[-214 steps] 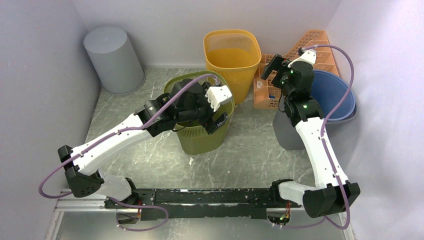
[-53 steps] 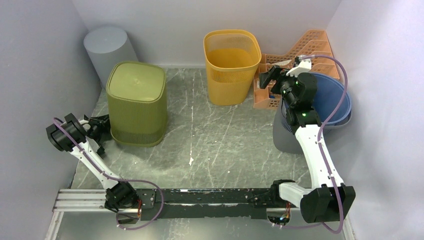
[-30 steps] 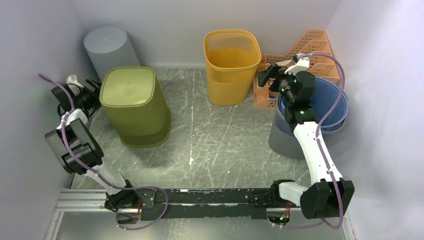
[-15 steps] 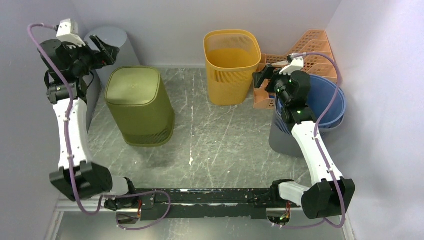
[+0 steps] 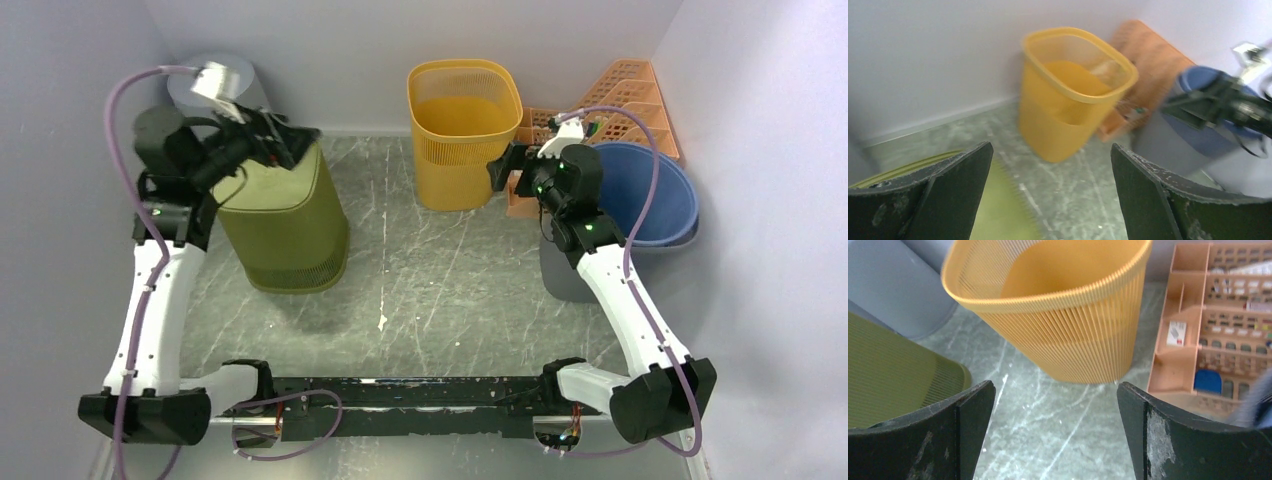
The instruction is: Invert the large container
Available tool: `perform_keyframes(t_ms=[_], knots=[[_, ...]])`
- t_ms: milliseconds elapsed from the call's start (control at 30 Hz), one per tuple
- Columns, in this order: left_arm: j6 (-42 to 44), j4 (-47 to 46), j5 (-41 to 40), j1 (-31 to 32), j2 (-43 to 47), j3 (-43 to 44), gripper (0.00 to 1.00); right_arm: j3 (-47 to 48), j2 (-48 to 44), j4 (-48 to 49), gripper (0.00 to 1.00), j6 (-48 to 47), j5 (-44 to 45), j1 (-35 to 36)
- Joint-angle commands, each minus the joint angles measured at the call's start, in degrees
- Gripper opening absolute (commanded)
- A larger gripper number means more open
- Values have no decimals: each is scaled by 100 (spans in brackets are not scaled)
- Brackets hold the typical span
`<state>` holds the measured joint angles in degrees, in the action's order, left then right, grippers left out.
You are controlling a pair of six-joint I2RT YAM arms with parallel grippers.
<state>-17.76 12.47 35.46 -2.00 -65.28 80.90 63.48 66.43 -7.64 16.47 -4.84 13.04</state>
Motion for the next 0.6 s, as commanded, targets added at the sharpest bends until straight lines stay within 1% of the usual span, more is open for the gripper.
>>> perform_keyframes(t_ms=[0, 67, 133, 267, 367, 433, 567], knots=[[473, 328, -703, 1354, 44, 190, 100, -9, 36, -900, 94, 79, 325, 21], [682, 554, -1453, 1947, -105, 215, 100, 37, 41, -929, 95, 92, 429, 20], [810, 590, -1986, 2538, -276, 215, 100, 62, 55, -903, 95, 128, 463, 17], [967, 587, -2796, 3397, -641, 211, 100, 114, 87, -877, 96, 160, 578, 17], [993, 436, -3368, 3819, -810, -54, 100, 177, 106, -864, 96, 181, 619, 23], [939, 47, -3722, 4037, -840, -493, 100, 233, 124, -853, 96, 192, 589, 22], [765, -789, -4589, 4247, -884, -1458, 98, 368, 102, -870, 98, 152, 525, 21]])
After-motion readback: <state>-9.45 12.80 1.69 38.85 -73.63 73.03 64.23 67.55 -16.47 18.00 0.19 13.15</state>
